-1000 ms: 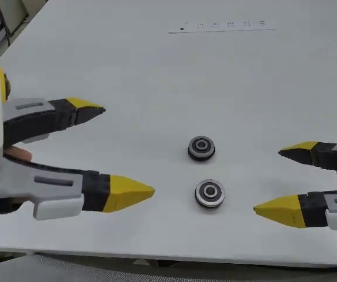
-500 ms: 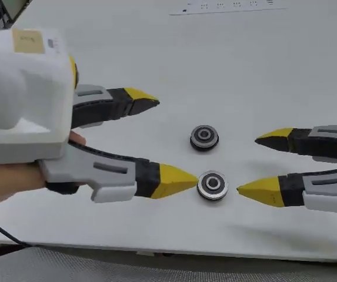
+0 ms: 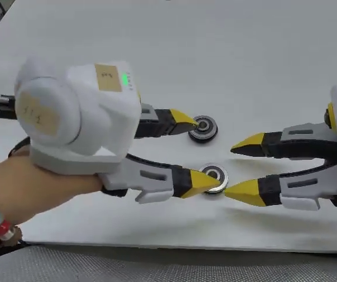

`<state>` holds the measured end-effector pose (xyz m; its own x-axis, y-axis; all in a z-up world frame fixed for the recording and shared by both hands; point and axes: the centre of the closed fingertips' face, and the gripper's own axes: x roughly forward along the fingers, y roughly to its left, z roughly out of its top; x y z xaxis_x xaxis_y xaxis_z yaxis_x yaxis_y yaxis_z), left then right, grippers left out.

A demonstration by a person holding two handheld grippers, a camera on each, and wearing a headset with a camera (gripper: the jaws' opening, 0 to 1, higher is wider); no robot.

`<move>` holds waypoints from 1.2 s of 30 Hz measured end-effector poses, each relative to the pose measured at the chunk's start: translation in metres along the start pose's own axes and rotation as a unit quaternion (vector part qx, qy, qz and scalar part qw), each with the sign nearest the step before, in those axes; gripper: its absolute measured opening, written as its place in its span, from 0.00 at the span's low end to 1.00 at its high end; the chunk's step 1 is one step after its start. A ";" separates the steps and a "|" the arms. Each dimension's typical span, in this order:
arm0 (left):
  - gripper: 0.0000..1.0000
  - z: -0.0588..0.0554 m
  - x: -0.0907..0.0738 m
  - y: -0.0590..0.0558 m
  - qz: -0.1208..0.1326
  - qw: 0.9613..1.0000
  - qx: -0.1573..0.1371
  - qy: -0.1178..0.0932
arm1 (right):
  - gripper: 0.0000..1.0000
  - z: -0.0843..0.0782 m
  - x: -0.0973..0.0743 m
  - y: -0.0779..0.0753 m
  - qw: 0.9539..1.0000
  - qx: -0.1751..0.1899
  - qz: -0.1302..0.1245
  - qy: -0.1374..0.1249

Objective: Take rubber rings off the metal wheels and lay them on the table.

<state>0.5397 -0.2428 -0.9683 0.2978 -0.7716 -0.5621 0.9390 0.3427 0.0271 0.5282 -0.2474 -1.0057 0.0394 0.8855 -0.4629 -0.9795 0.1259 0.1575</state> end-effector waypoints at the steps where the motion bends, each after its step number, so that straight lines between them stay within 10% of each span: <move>1: 0.43 -0.001 0.001 0.000 0.000 1.000 -0.001 -0.001 | 0.34 -0.001 0.001 0.001 1.000 -0.005 0.002 0.002; 14: 0.21 -0.029 0.022 -0.011 -0.018 1.000 0.001 0.020 | 0.28 -0.009 0.012 0.001 0.999 -0.035 0.009 0.016; 36: 0.14 -0.032 0.023 -0.010 -0.012 1.000 0.002 -0.001 | 0.19 -0.012 0.008 0.003 0.998 -0.053 0.018 0.018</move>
<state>0.5315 -0.2465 -1.0082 0.2760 -0.7801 -0.5615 0.9465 0.3224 0.0174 0.5233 -0.2447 -1.0193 -0.0011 0.8719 -0.4896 -0.9956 0.0452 0.0827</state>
